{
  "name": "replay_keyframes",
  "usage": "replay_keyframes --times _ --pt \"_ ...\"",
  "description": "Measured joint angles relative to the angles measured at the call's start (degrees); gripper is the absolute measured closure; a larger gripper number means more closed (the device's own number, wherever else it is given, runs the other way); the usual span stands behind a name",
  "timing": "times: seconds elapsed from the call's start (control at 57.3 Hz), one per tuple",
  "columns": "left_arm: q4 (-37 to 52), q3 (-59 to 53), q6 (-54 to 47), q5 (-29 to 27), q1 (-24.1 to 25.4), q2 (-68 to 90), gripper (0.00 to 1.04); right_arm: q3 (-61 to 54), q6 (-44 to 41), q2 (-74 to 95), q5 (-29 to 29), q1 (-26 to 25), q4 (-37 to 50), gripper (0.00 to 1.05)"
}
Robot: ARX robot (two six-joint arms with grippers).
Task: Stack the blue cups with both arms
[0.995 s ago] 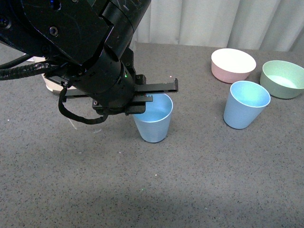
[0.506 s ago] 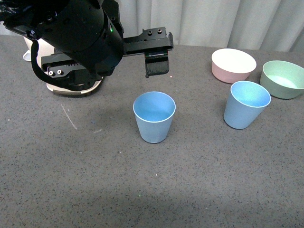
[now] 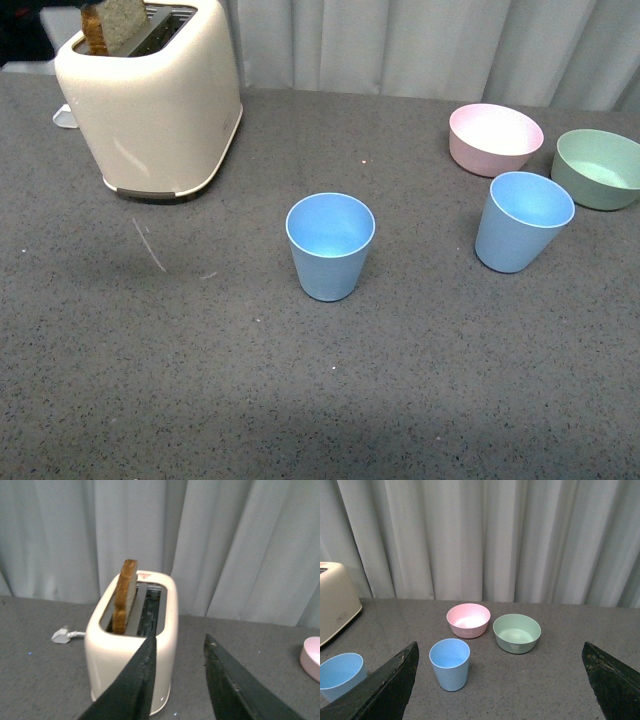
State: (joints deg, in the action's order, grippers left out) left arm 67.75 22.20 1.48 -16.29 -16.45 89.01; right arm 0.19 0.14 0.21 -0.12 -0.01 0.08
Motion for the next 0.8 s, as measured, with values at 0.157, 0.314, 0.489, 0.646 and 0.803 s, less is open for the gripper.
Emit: replay_keyframes --times 0.157,0.314,0.489,0.646,0.803 --pt "-1.6 -7.9 -0.6 4.1 3.8 -7.8 1.01 0.0 0.0 0.0 0.1 0.0 0.0 0.10" --pt "-4.0 -11.9 -0.9 6.5 6.2 -14.4 1.01 0.0 0.0 0.0 0.1 0.0 0.0 0.10" --pt "-8.3 -15.8 -1.0 8.6 8.8 -22.4 1.01 0.0 0.0 0.0 0.1 0.0 0.0 0.10" --pt "-13.6 -18.3 -1.0 10.8 10.5 -30.1 1.01 0.0 0.0 0.0 0.1 0.0 0.0 0.10" --pt "-21.6 -20.5 -1.0 15.7 15.9 -40.3 1.01 0.0 0.0 0.0 0.1 0.0 0.0 0.10"
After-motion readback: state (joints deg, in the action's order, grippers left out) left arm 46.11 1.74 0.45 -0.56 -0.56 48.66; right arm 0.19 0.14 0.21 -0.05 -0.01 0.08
